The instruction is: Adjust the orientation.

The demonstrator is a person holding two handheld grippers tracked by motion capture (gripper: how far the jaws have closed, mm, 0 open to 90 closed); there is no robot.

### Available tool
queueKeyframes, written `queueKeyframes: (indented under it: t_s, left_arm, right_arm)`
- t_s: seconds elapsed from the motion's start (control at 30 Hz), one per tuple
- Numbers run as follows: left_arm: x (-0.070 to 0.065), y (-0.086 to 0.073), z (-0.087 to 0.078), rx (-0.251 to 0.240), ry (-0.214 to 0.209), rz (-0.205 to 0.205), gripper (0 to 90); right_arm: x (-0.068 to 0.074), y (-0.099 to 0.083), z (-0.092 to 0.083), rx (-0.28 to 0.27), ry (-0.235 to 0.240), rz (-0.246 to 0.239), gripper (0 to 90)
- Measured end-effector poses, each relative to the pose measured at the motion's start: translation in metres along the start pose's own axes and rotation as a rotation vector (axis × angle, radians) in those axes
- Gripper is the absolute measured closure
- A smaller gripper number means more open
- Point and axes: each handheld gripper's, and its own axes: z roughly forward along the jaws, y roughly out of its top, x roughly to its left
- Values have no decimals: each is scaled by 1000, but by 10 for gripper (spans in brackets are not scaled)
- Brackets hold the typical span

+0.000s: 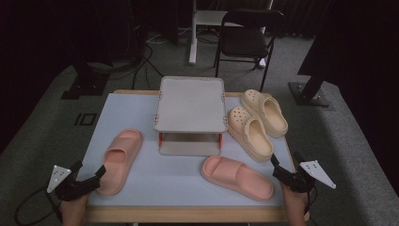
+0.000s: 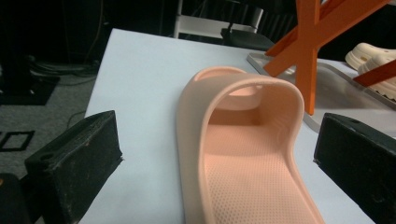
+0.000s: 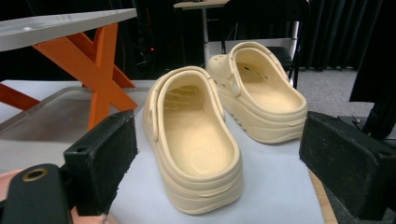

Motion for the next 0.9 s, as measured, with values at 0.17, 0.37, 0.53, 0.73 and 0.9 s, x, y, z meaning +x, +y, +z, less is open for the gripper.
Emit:
queueKeyframes:
  t_s: [0.17, 0.37, 0.53, 0.73, 0.9]
  left_arm:
    - [6, 4, 8, 24, -31, 21, 3]
    - [18, 9, 16, 50, -72, 33, 3]
    - [28, 9, 24, 80, -99, 26, 3]
    - [34, 12, 31, 89, -107, 39, 3]
    - [34, 17, 39, 89, -107, 46, 3]
  right_arm:
    - [0, -1, 0, 6, 6, 13, 108]
    - [-2, -2, 4, 27, 27, 46, 107]
    - [-5, -2, 4, 31, 29, 25, 107]
    - [-9, -5, 6, 53, 26, 25, 107]
    - [-6, -6, 8, 62, 35, 17, 107]
